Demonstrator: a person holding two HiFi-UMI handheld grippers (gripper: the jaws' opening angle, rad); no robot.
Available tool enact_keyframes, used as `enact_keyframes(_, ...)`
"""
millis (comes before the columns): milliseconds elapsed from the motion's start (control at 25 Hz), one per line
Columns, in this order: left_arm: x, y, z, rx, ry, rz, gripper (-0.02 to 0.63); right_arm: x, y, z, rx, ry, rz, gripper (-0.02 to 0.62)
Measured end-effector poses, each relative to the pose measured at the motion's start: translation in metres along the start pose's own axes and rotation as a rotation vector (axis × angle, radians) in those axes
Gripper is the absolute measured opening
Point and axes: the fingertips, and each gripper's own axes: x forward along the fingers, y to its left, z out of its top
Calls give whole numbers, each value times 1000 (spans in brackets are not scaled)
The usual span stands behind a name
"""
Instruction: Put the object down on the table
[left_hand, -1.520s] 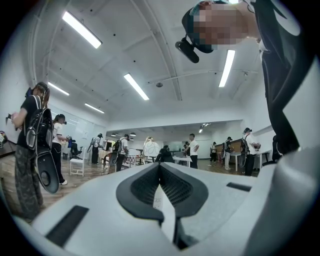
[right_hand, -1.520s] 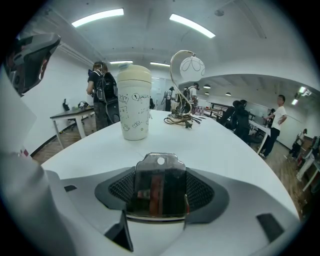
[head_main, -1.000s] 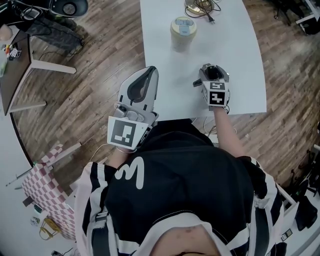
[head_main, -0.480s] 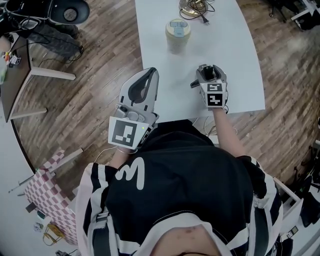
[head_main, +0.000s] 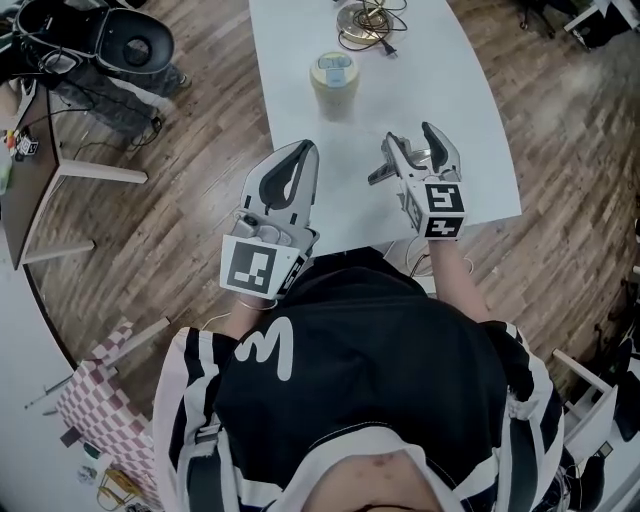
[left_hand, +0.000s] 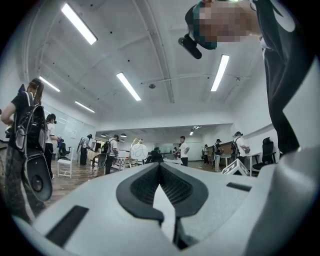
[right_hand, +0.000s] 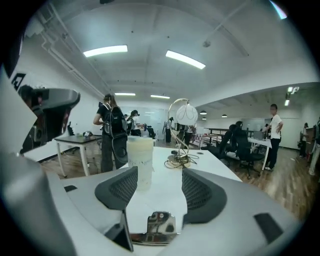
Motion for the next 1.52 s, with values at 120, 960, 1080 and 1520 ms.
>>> enact_keyframes(120,8,-8,2,1,-8,-28,5,-18,2,35,-9,-86,8,287)
enact_keyframes(960,22,-21,10,-28,-40,-145,5,-66,54,109,78,-281,127,21)
enact_keyframes(1080,16,-19,4,-31,-37,-164,5,-72,61,113,54,-301,108,21)
enact_keyframes(1520,0,-32,-2,-39,-34,-215,5,-103,65,108,79,-336,33,21)
